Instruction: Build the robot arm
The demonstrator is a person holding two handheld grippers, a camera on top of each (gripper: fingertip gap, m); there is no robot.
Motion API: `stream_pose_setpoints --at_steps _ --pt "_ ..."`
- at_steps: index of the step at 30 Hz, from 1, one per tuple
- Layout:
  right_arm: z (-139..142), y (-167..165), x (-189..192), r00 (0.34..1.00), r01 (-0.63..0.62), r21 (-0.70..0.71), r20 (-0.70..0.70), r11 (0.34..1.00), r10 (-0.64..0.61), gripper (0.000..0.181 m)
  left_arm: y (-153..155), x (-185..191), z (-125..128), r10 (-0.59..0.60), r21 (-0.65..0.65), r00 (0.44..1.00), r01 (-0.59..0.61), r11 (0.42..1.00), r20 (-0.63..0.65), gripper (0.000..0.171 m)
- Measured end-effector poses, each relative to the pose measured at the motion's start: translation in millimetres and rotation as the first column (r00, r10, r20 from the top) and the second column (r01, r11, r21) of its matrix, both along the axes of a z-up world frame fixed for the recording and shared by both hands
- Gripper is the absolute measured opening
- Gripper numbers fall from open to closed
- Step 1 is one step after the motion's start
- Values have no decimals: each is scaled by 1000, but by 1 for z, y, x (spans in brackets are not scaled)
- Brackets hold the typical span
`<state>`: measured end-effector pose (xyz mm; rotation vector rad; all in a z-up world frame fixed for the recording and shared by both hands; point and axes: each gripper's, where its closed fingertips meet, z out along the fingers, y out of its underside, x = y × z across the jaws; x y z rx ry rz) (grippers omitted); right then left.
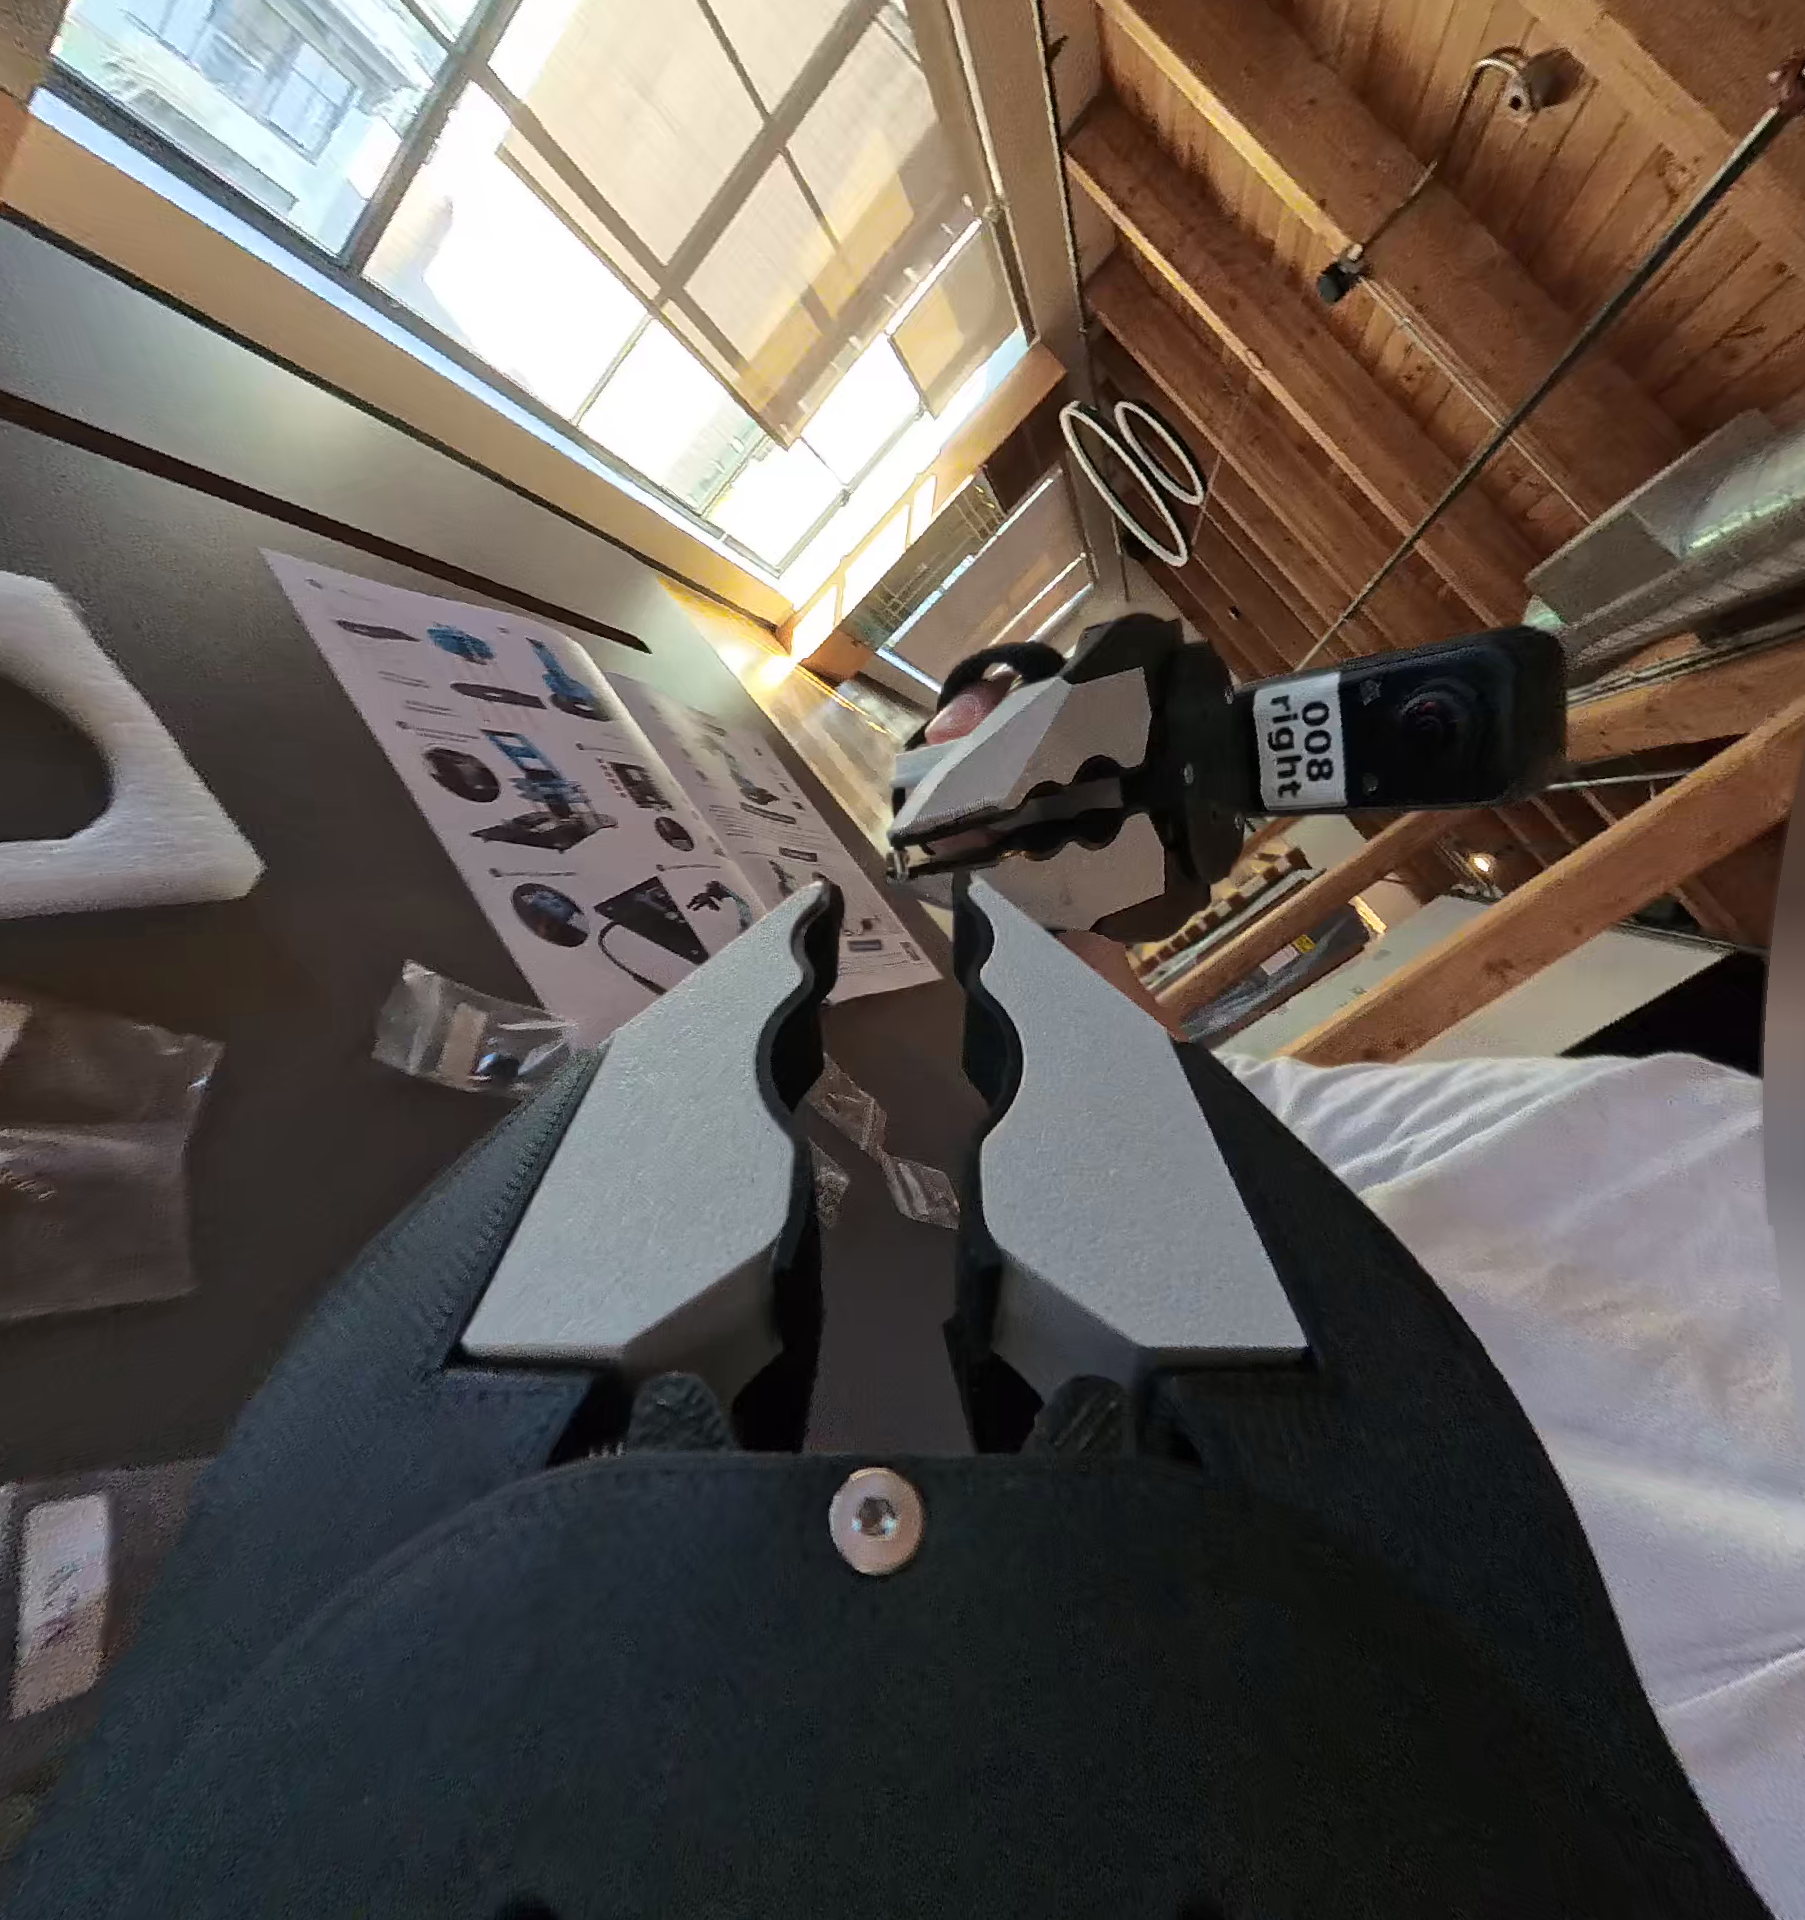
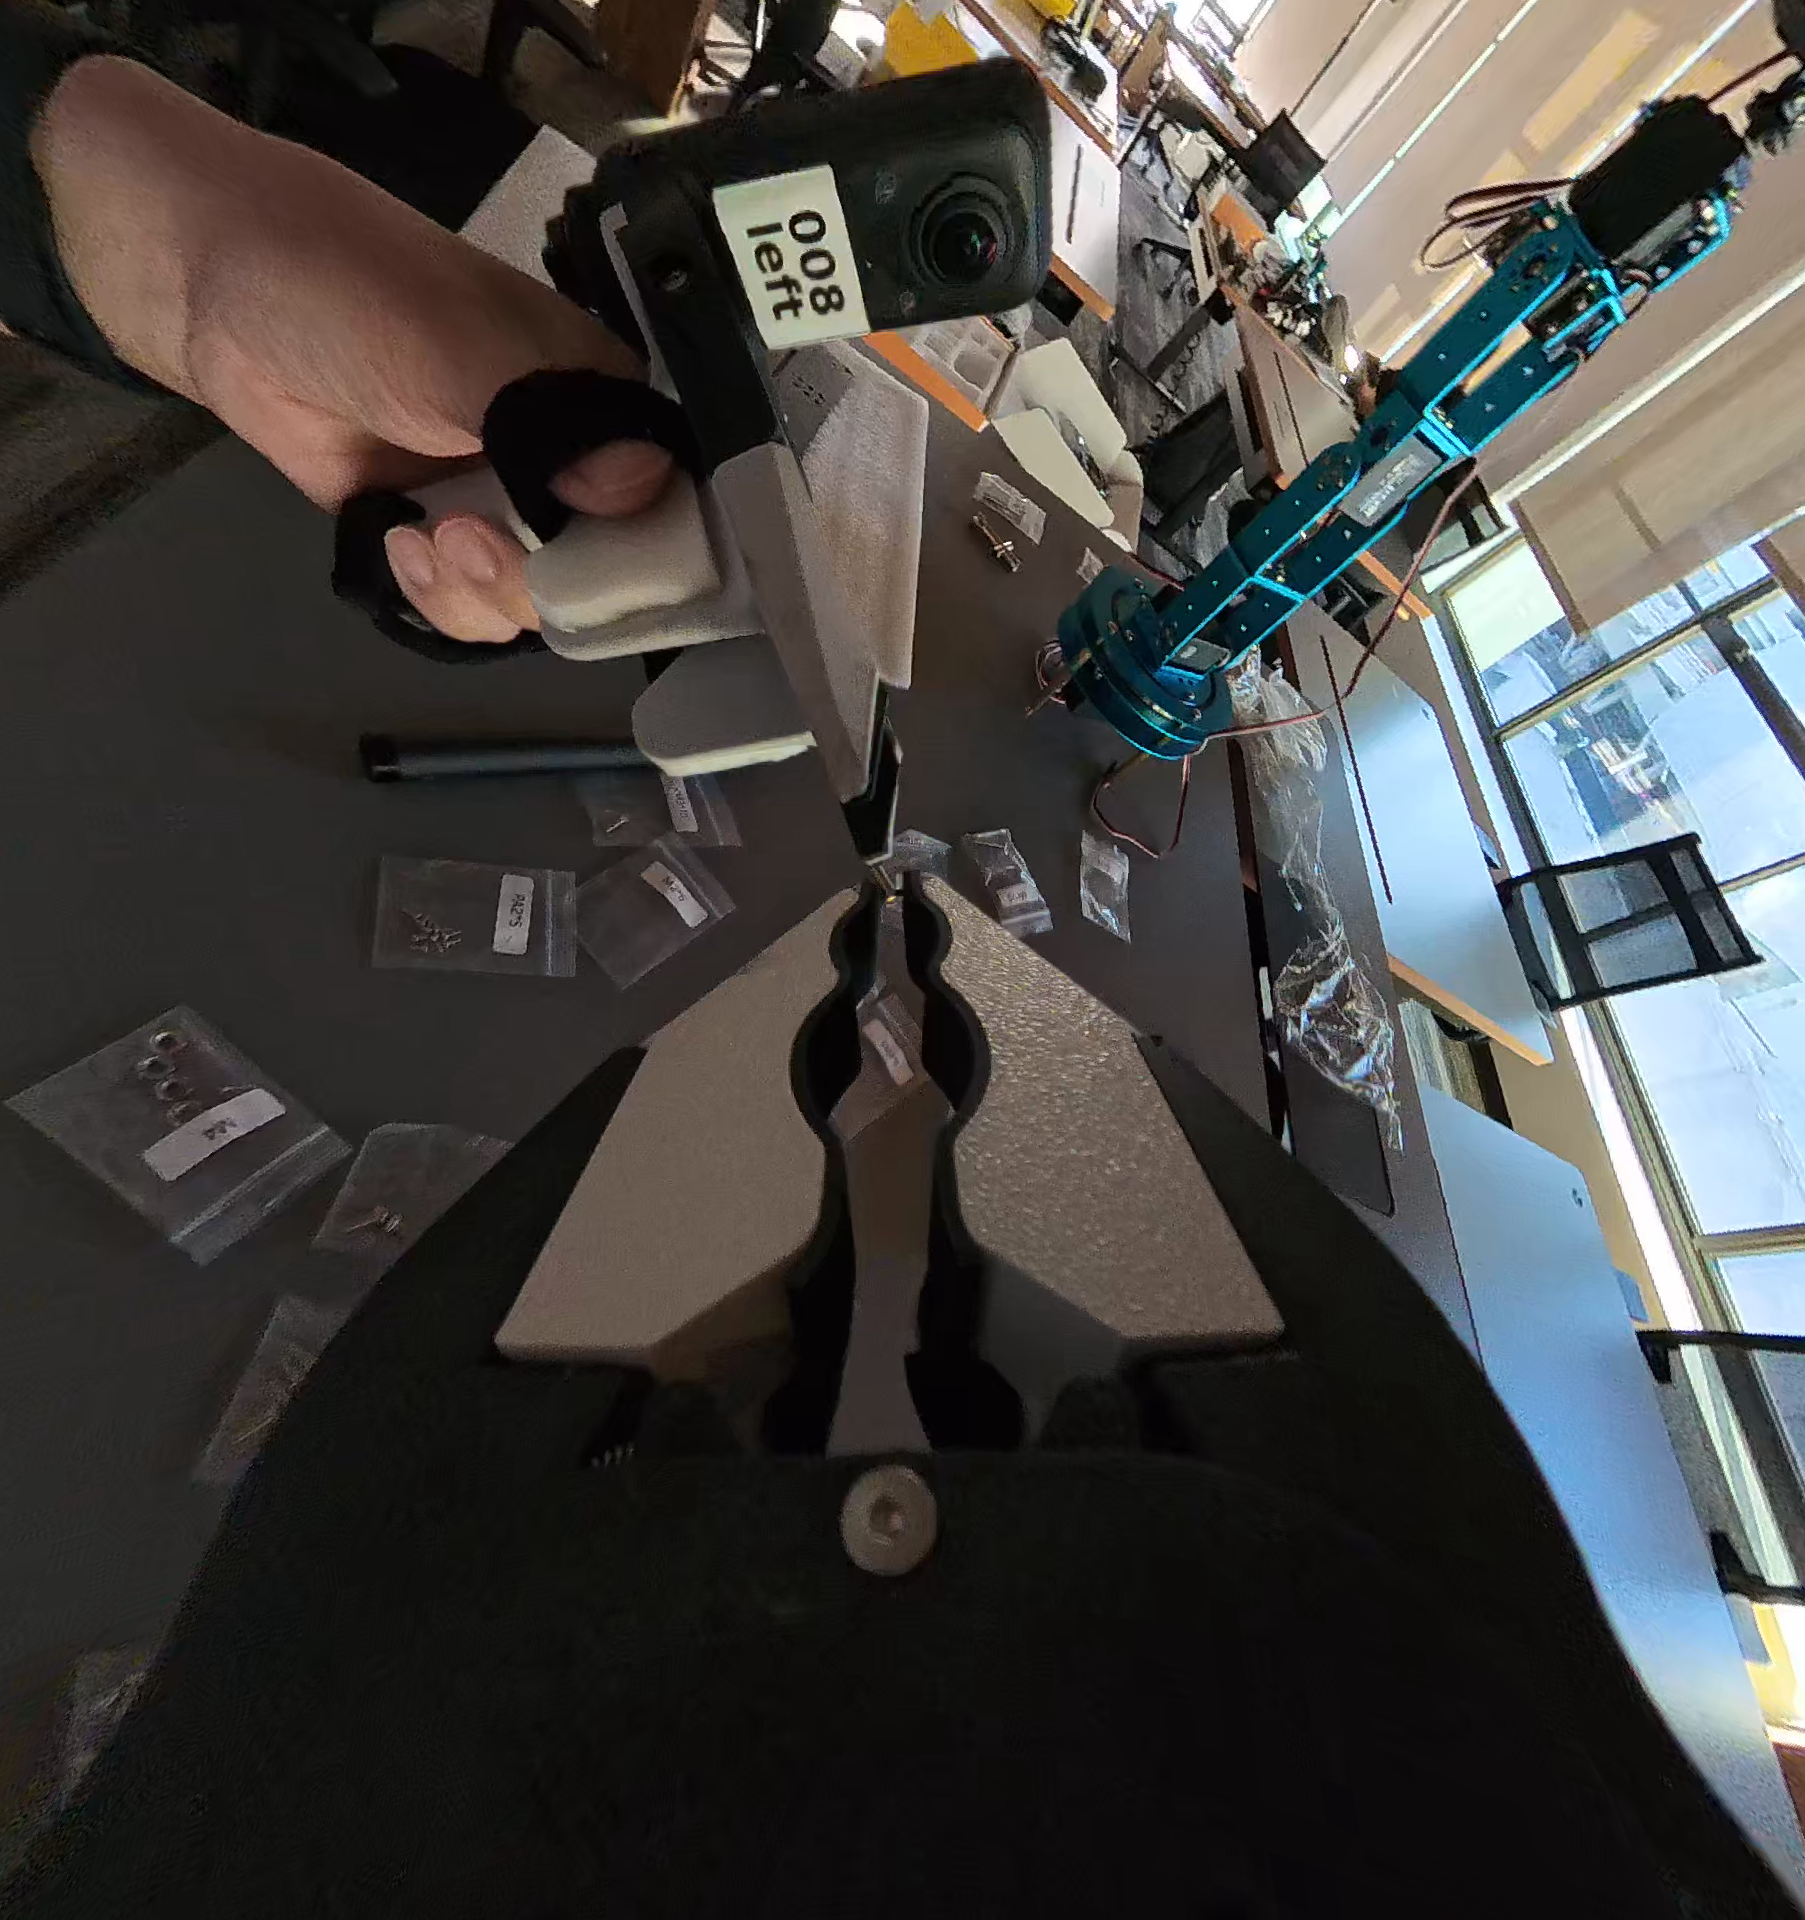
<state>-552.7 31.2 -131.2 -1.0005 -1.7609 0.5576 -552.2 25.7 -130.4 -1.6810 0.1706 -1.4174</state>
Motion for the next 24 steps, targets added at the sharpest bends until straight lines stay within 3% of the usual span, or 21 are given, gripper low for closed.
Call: stream_pose_setpoints --at_steps 7,11,18,21,24 --pt "0 -3 31 996 85 15 -18 996 -85 3 1 41 2 -97 9 995 97 995 -2 14" --pt "0 -4 43 993 111 12 -35 994 -110 3 1 55 0 -121 9 993 121 993 -6 1" --pt "1 -6 57 987 143 -5 -77 990 -143 3 -2 69 0 -161 8 987 162 987 -19 0" --pt "7 -9 67 984 100 -136 -135 986 -118 16 -8 73 6 -220 19 975 219 975 32 0" --pt "18 -23 80 975 -70 -323 -223 944 -4 15 -22 79 23 -343 52 923 339 939 176 0"
